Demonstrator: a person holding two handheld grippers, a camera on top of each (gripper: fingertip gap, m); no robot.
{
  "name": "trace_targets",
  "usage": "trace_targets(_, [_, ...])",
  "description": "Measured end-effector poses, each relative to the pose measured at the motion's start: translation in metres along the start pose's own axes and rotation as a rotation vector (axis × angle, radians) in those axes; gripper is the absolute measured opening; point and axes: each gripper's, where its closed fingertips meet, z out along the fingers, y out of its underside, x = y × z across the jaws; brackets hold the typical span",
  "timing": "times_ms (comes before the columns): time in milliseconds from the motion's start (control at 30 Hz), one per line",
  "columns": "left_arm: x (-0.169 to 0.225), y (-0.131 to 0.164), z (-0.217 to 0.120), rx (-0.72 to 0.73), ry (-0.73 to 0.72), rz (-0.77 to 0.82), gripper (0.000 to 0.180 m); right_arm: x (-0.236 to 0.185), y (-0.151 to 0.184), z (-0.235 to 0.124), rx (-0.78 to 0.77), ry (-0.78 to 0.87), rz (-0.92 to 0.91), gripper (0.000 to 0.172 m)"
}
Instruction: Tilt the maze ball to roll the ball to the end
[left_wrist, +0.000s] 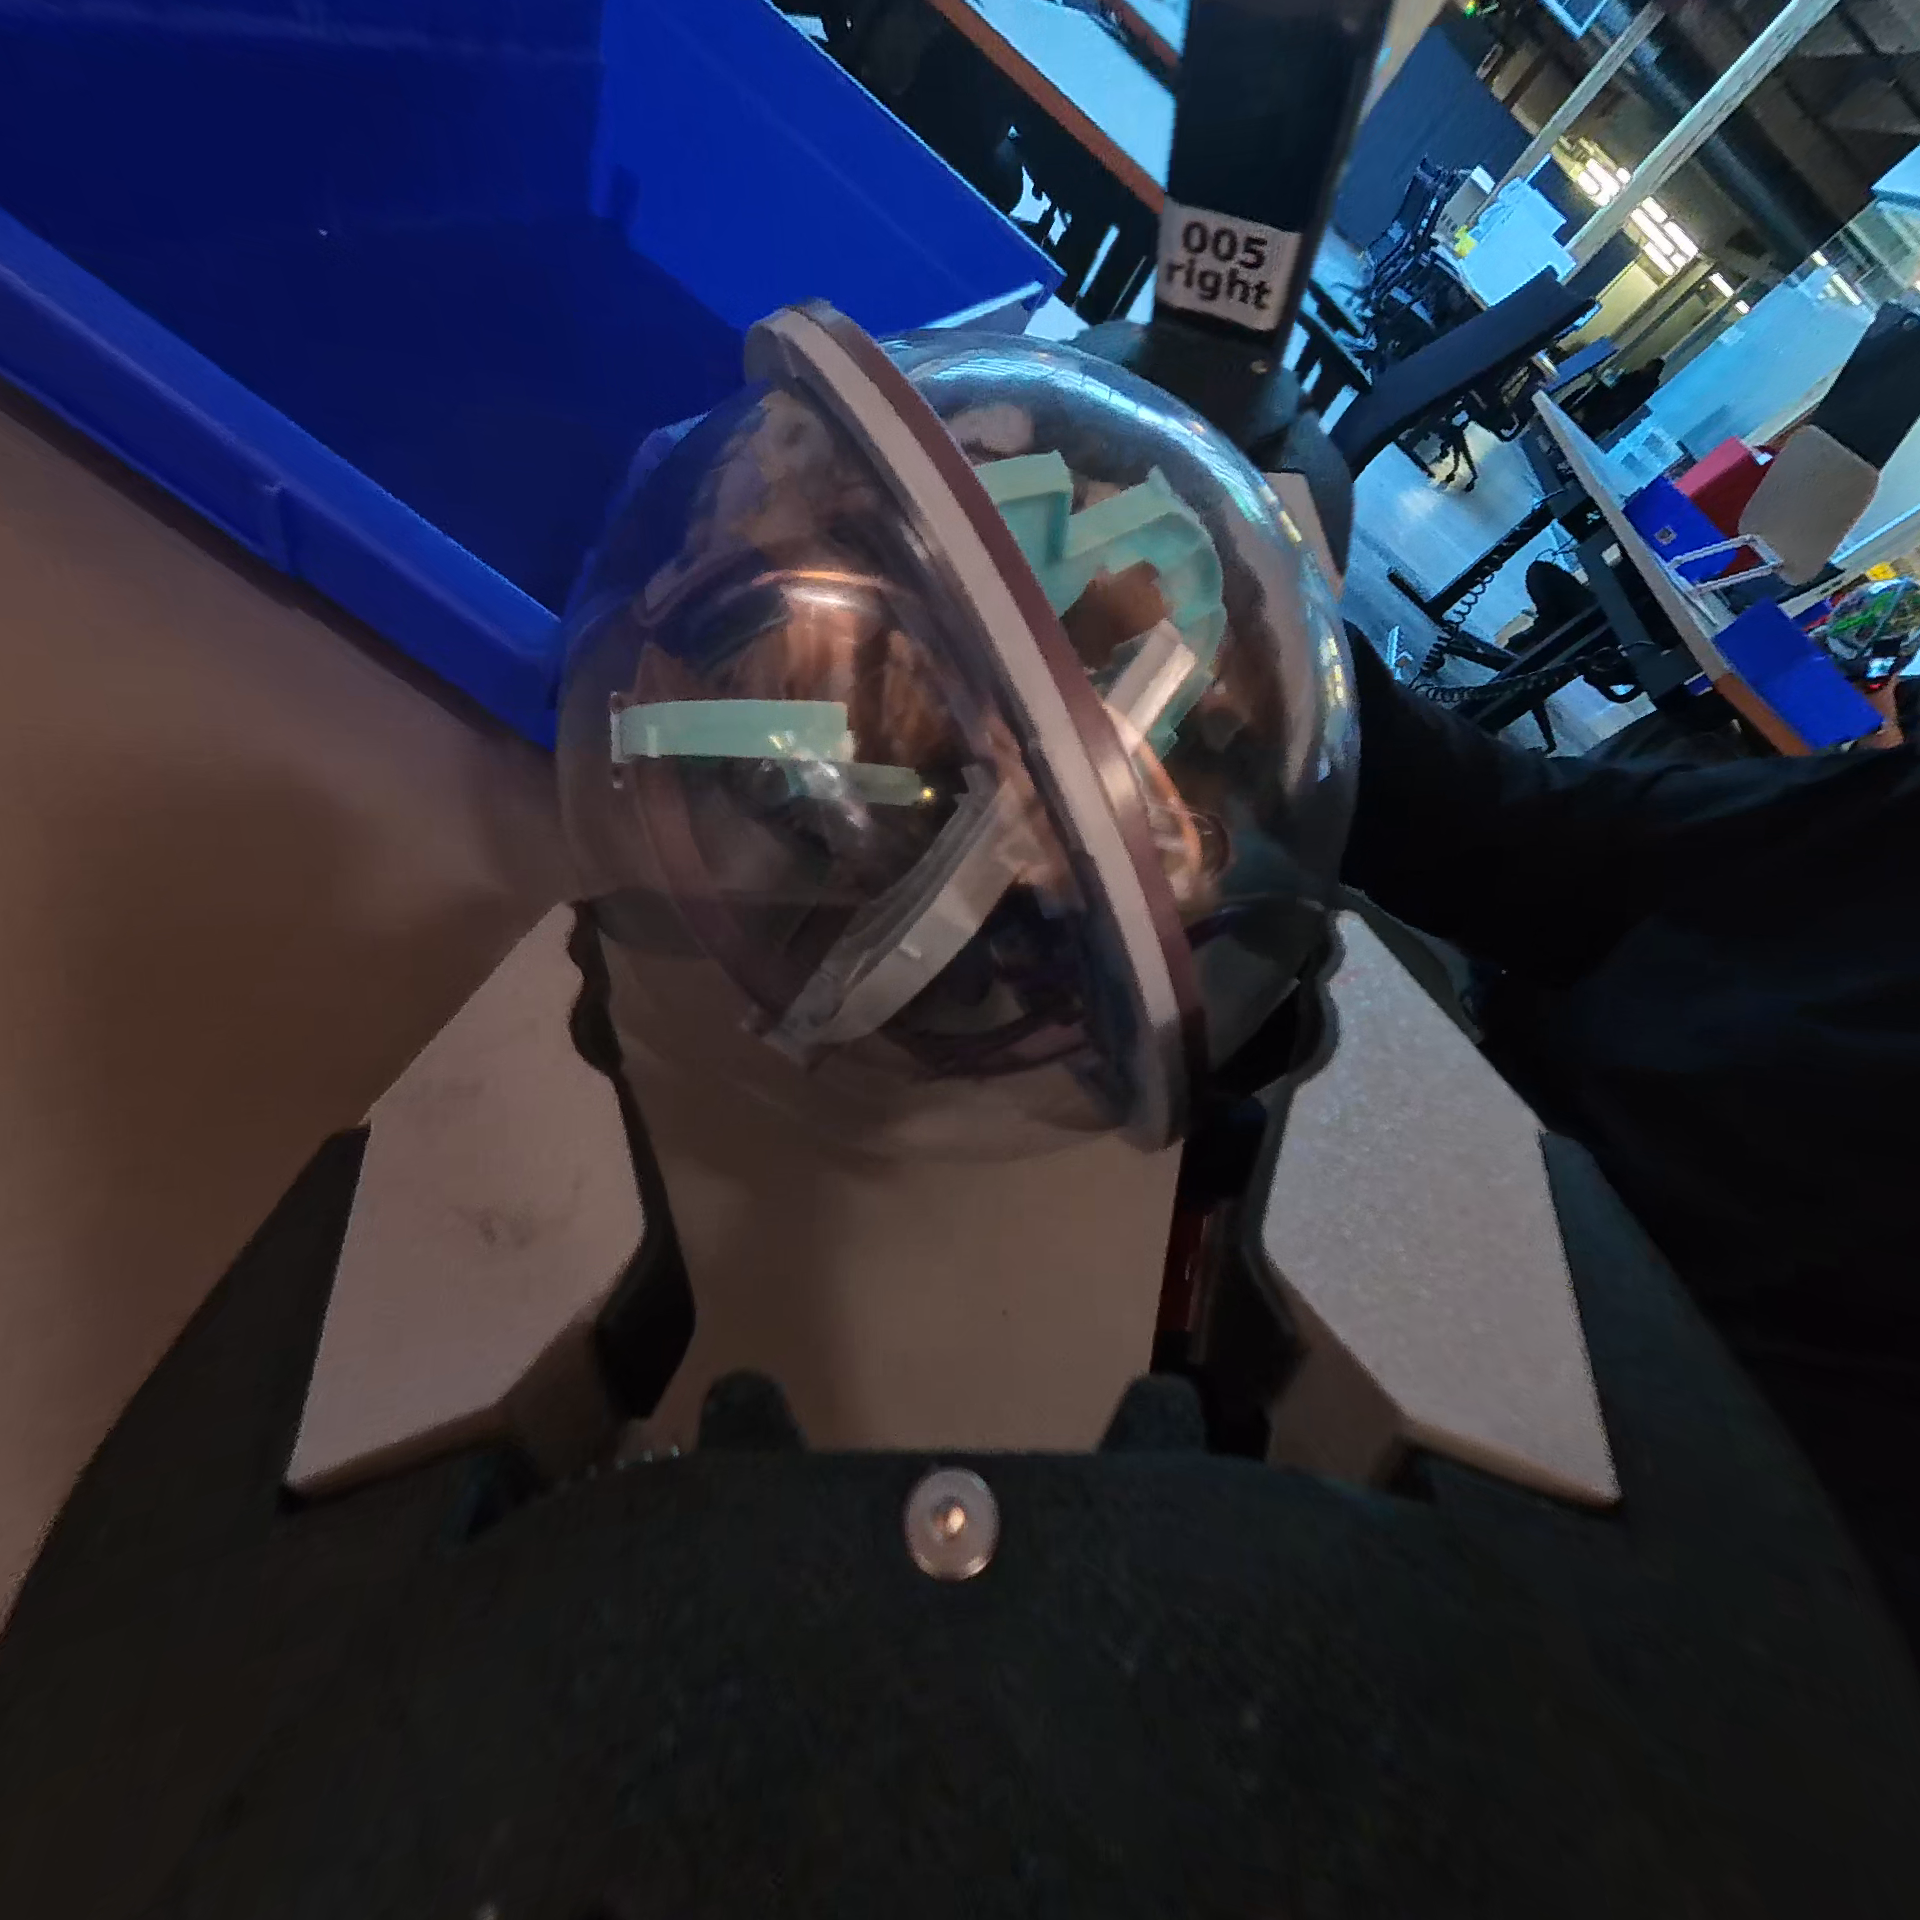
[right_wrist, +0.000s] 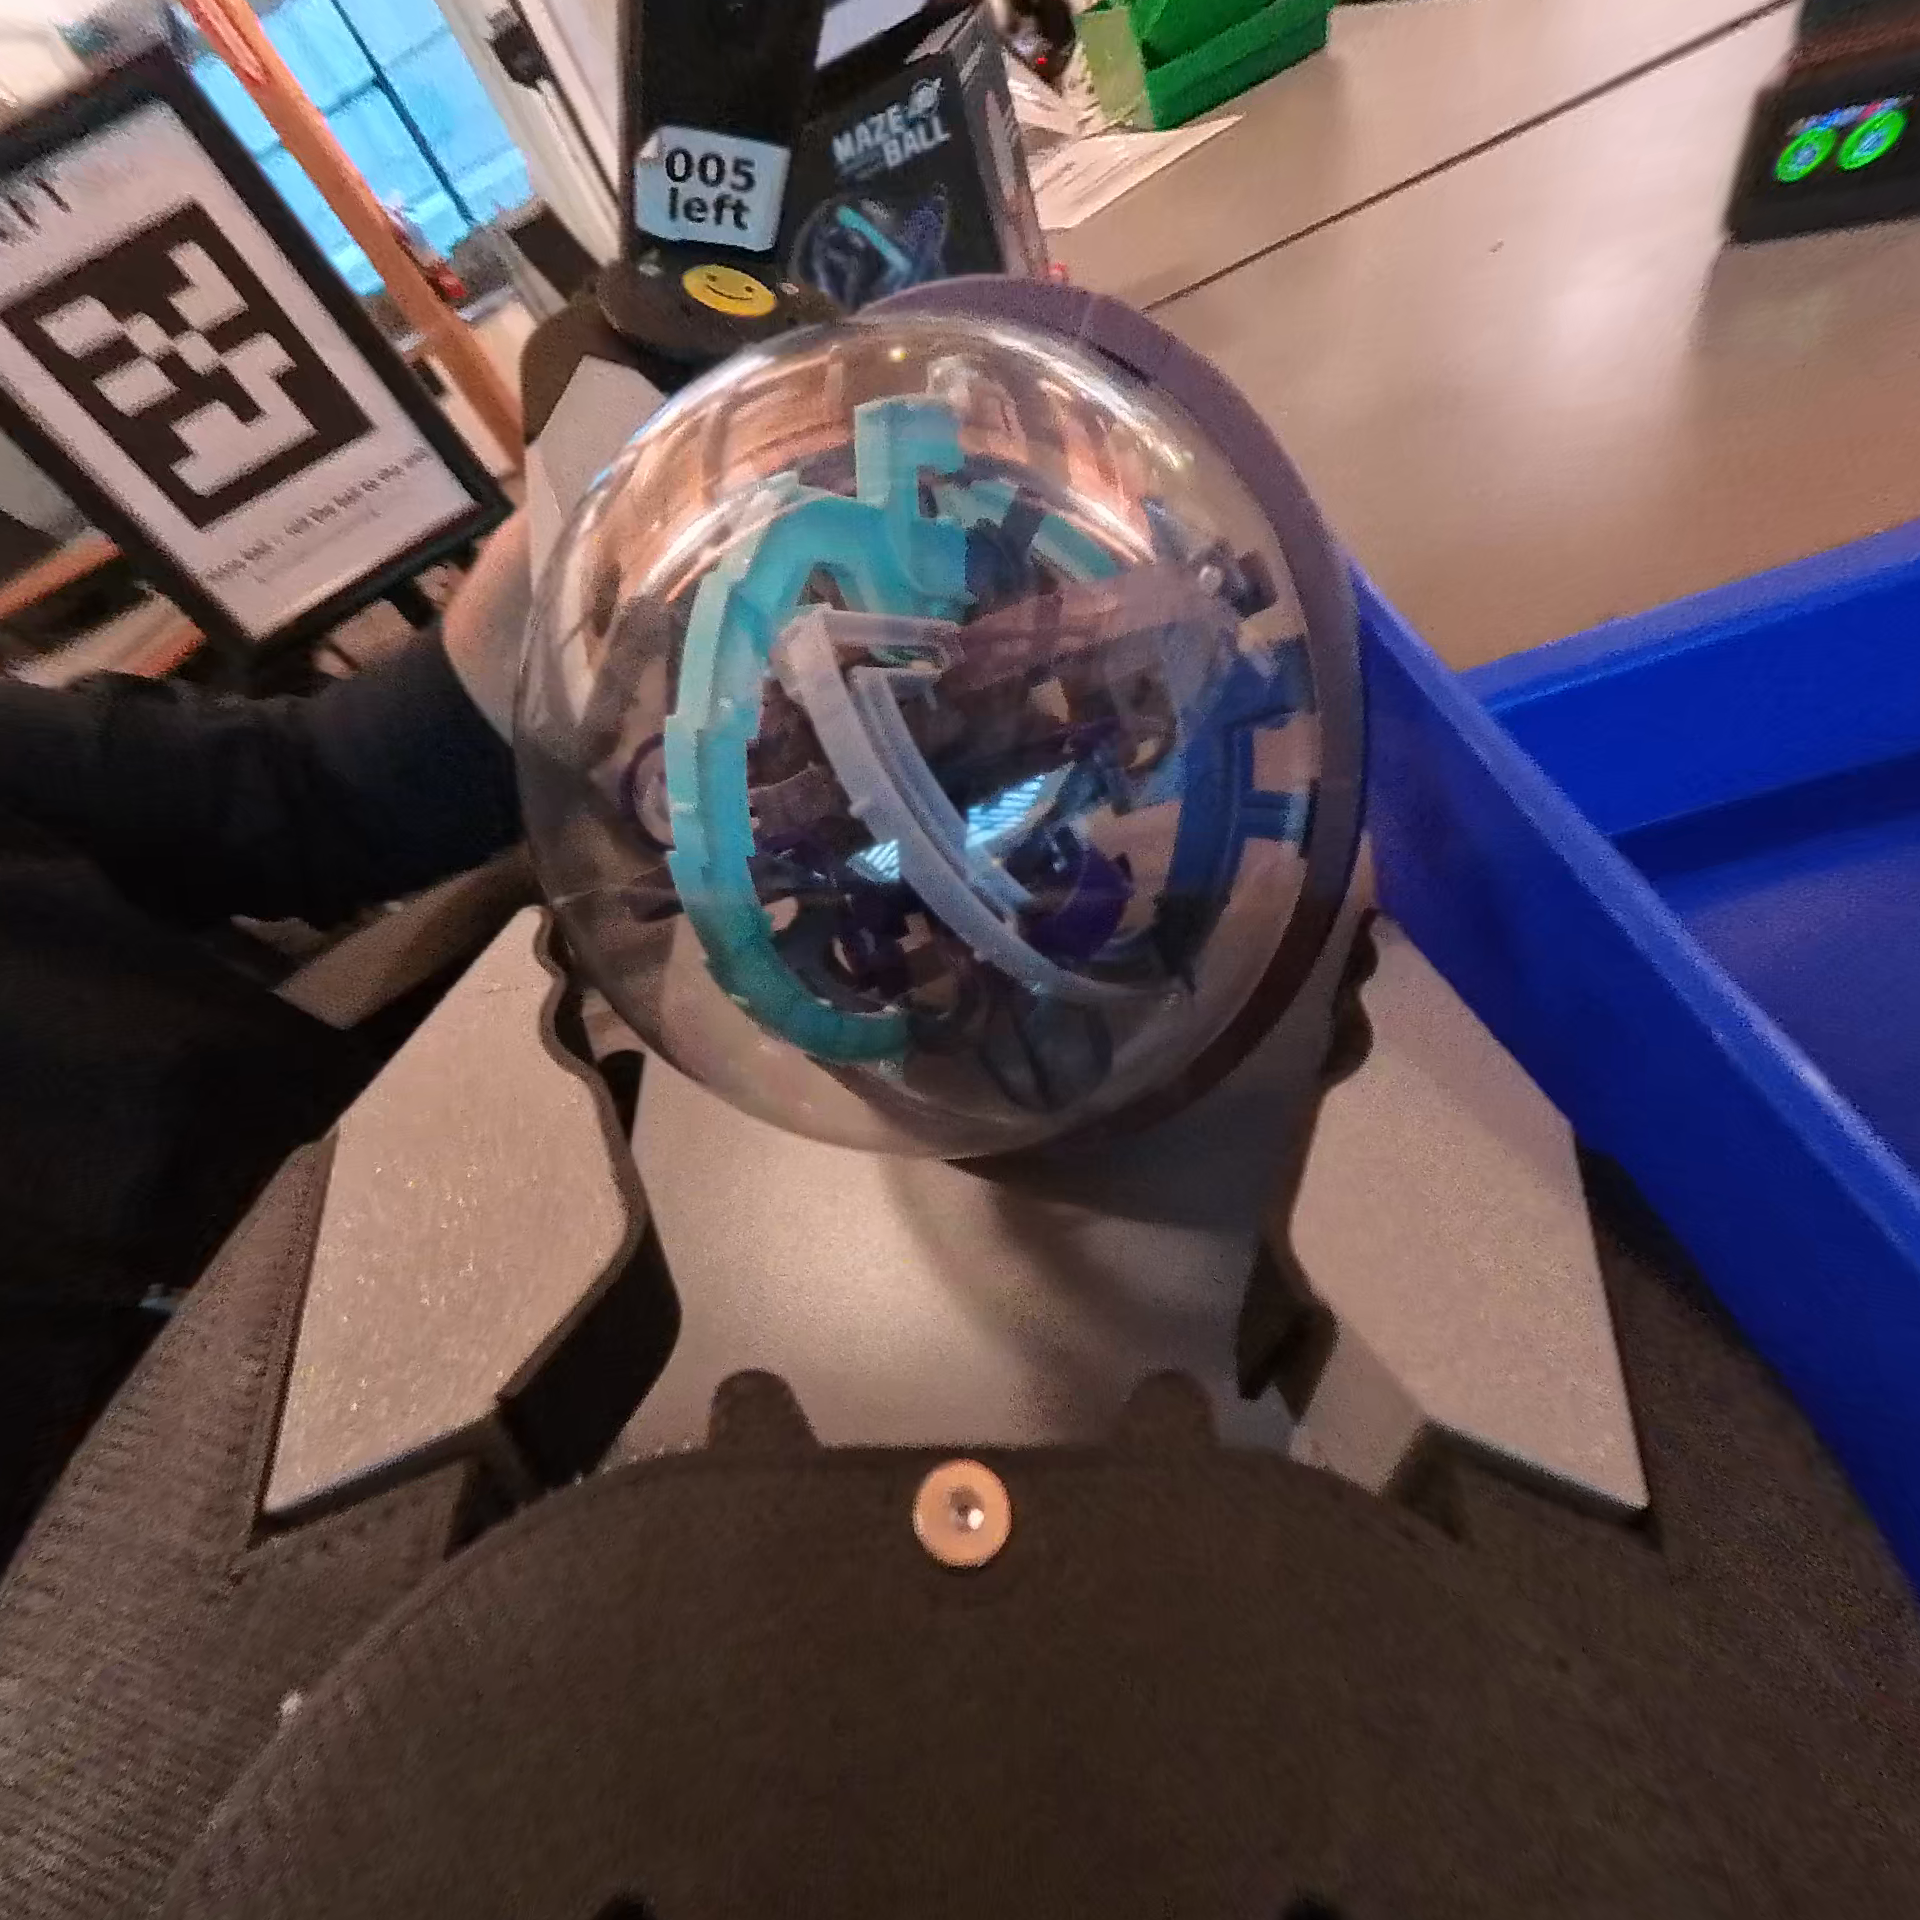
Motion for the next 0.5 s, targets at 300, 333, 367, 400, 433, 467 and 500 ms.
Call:
trace_targets(300, [0.0, -0.002, 0.0, -0.004, 0.009, -0.011, 0.128, -0.009, -0.011, 0.008, -0.058, 0.207, -0.306, 0.141])
trace_targets(333, [0.0, -0.002, 0.0, -0.006, 0.008, -0.008, 0.128, -0.009, -0.011, 0.009, -0.058, 0.21, -0.313, 0.141])
trace_targets(367, [0.0, -0.002, 0.0, -0.008, 0.009, -0.001, 0.128, -0.009, -0.012, 0.01, -0.055, 0.209, -0.313, 0.141])
trace_targets(400, [0.001, -0.001, -0.001, -0.011, 0.019, 0.016, 0.129, -0.009, -0.011, 0.009, -0.052, 0.205, -0.31, 0.141])
trace_targets(433, [0.002, 0.0, -0.002, -0.016, 0.03, 0.044, 0.13, -0.009, -0.01, 0.009, -0.05, 0.2, -0.304, 0.141])
trace_targets(467, [0.003, 0.003, -0.003, -0.021, 0.038, 0.08, 0.13, -0.009, -0.009, 0.008, -0.049, 0.194, -0.297, 0.141])
trace_targets(500, [0.004, 0.005, -0.004, -0.027, 0.053, 0.122, 0.131, -0.009, -0.009, 0.008, -0.047, 0.188, -0.289, 0.141])
